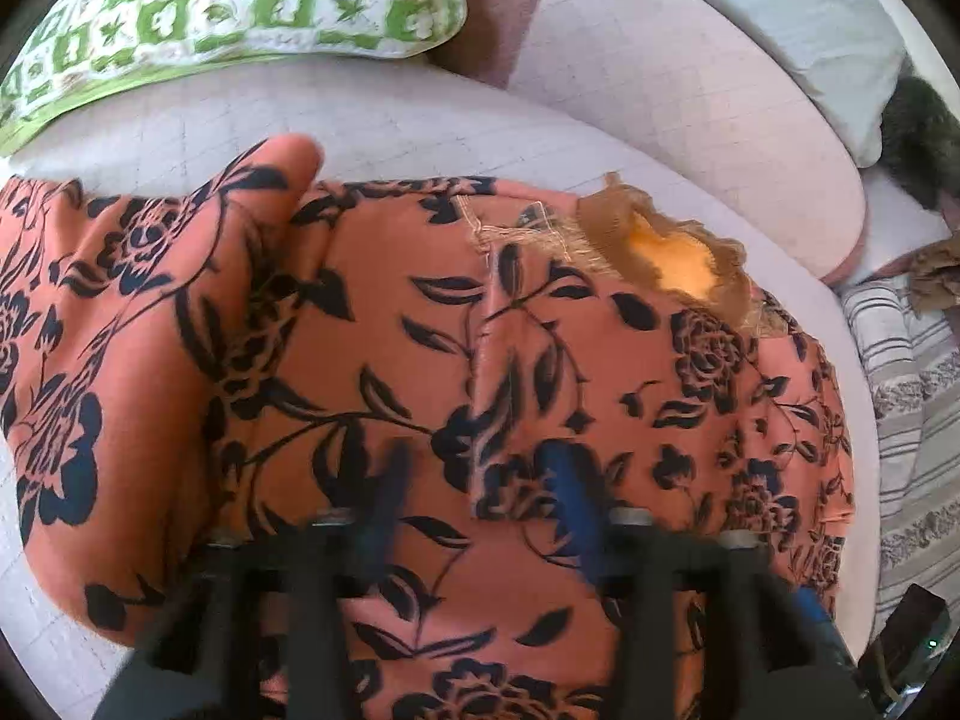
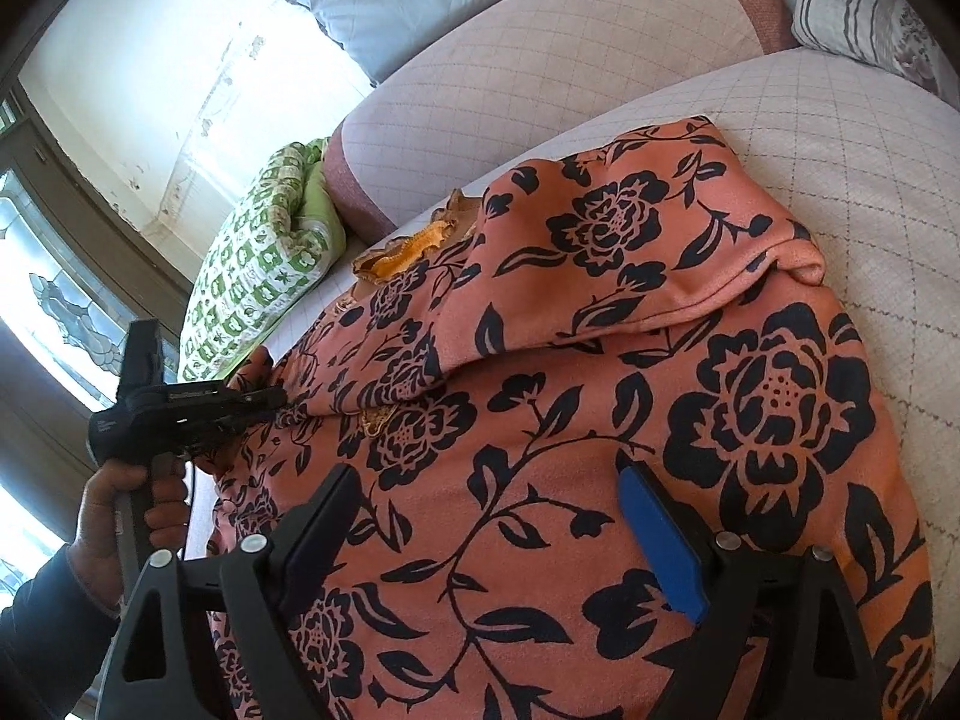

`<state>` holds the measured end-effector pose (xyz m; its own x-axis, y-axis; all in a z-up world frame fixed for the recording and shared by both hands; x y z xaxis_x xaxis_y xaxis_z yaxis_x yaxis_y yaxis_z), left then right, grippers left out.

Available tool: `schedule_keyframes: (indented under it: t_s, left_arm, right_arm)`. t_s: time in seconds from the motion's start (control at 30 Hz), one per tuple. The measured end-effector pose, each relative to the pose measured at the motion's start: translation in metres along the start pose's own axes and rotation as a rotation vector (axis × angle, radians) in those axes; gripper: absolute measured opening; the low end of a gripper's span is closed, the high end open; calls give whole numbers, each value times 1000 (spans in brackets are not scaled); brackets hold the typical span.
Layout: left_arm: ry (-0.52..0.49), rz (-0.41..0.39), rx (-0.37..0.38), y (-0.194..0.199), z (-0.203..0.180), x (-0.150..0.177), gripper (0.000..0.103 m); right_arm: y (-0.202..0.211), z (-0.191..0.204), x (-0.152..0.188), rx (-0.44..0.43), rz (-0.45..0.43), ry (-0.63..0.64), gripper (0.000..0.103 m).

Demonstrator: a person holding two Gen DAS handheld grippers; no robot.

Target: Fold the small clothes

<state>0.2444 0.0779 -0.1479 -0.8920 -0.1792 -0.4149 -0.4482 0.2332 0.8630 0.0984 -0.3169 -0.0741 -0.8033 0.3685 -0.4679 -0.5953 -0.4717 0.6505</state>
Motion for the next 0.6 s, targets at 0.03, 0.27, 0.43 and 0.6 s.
schedule_keyframes:
  t_s: [0.03, 0.27, 0.43, 0.6]
  left_arm:
    - [-2, -4, 5, 2, -1, 0, 54]
    - [-104, -14, -60, 11, -17, 3, 6]
    - [-140, -220, -136, 74, -24, 6, 5]
    - [-112, -60, -184, 21, -1, 15, 8]
  right_arm:
    - [0, 0, 0, -1, 1, -2, 90]
    - [0, 0, 1, 2, 2, 5, 91]
    - [0, 1, 1, 2, 1, 4, 91]
    - [-3, 4, 1, 1, 4, 7, 92]
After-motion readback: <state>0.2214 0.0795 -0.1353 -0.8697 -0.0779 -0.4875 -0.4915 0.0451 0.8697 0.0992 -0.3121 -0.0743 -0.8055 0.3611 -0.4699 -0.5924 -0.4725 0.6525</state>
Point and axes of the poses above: each gripper's, at about its wrist camera, not at the fingertips, and y roughly against the way its jaws point, z to its left, x to its underside, the point moved 1 cm from there along -y, roughly the way its jaws point, and after that the axes turned 4 degrees about -y, right-handed, at the moved point
